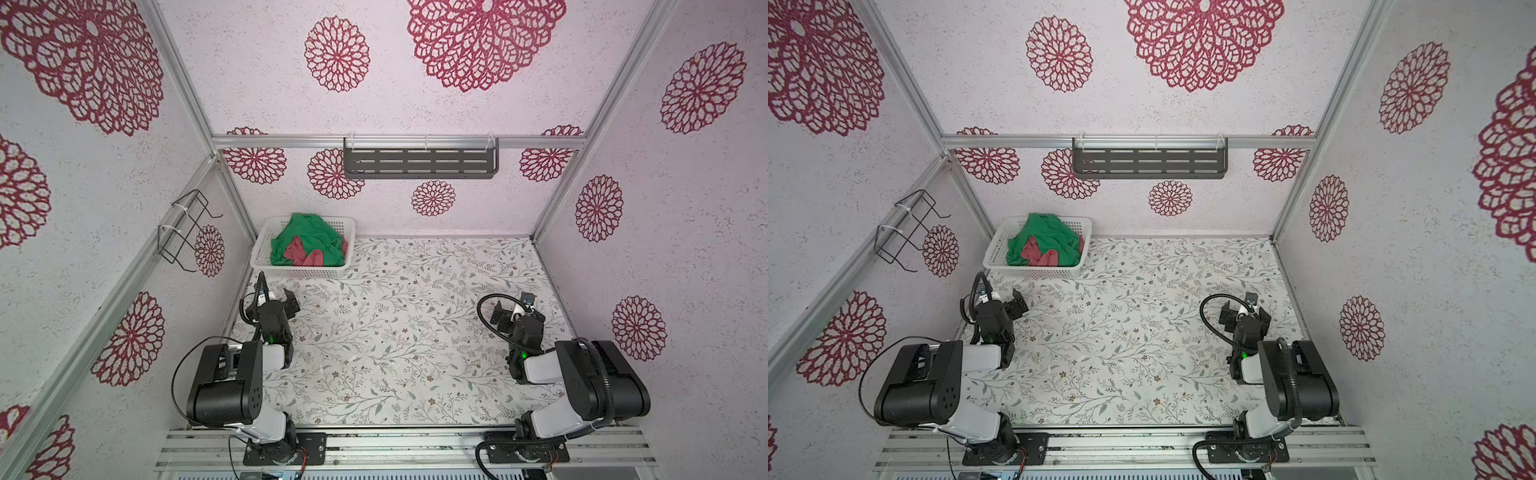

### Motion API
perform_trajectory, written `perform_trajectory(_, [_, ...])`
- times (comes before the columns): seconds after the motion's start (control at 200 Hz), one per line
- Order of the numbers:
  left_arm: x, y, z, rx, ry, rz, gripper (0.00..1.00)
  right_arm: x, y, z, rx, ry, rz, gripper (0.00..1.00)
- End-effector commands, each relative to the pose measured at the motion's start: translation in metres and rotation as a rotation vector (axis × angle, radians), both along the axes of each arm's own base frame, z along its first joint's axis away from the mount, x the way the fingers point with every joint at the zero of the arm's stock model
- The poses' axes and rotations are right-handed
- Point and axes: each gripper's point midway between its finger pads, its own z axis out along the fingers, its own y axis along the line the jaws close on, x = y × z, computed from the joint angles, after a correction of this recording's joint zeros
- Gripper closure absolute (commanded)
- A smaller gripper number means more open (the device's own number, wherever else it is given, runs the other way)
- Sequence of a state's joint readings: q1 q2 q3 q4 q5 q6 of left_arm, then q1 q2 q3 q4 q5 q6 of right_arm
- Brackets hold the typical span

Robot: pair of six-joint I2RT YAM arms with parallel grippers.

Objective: Fold and stack the tank tops

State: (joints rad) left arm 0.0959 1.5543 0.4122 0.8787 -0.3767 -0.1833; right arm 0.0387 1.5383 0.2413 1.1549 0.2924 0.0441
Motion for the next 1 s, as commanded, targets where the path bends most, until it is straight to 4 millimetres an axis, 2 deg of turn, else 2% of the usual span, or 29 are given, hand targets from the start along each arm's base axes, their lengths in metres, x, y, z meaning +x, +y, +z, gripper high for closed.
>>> perform_trajectory(0.0, [0.0008,-0.0011,0.0052,0.021,-0.016,-0.006,0.03,0.0056,-0.0005,0.0166,-0.011,-0.059,-0.006,0.01])
perform_trajectory(0.996, [0.0024,0.0007,0.0037,0.009,-0.008,-0.010,0.02,0.0072,-0.0010,0.0151,-0.005,-0.052,-0.004,0.01])
